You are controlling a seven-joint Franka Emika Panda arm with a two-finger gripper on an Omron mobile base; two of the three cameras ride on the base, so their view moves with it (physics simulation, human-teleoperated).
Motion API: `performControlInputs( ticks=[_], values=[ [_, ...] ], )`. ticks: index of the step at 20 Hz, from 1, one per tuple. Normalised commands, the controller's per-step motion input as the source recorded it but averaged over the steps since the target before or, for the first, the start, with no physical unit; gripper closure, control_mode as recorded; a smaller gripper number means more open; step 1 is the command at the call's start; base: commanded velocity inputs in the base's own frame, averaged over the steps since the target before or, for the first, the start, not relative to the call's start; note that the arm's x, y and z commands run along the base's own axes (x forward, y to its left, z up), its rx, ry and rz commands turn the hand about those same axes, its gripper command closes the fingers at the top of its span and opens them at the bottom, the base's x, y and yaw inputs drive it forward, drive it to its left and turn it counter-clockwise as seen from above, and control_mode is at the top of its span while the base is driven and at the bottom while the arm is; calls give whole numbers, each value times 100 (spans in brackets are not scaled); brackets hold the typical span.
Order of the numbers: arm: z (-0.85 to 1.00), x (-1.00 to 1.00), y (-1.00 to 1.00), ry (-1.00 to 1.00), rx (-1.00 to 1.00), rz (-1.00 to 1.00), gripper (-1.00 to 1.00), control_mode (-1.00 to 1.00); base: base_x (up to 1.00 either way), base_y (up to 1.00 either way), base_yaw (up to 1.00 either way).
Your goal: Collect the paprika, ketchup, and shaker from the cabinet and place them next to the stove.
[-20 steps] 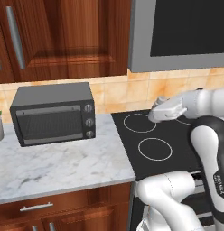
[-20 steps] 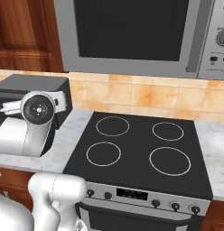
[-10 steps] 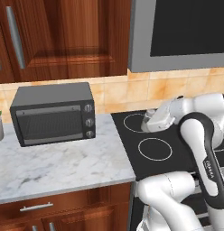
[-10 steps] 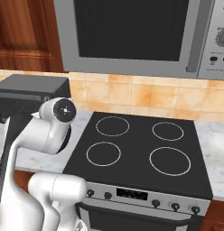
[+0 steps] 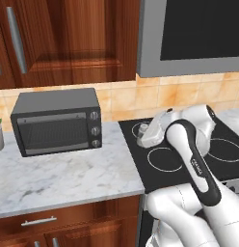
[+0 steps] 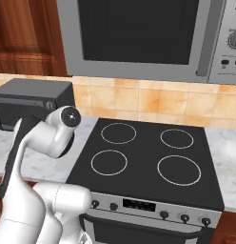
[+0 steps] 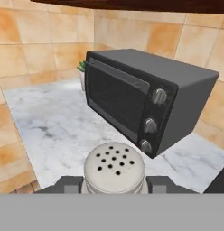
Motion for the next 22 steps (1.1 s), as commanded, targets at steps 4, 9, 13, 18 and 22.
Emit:
performControlInputs(
  ticks=[4,9,13,18,22],
  values=[
    [-52,55,15,2,-1,9,100,-100,0,0,0],
    [-49,61,16,5,0,8,100,-100,0,0,0],
    [-37,52,9,4,0,6,100,-100,0,0,0],
    [-32,44,2,5,0,4,100,-100,0,0,0],
    [-32,45,0,4,0,3,100,-100,0,0,0]
  ],
)
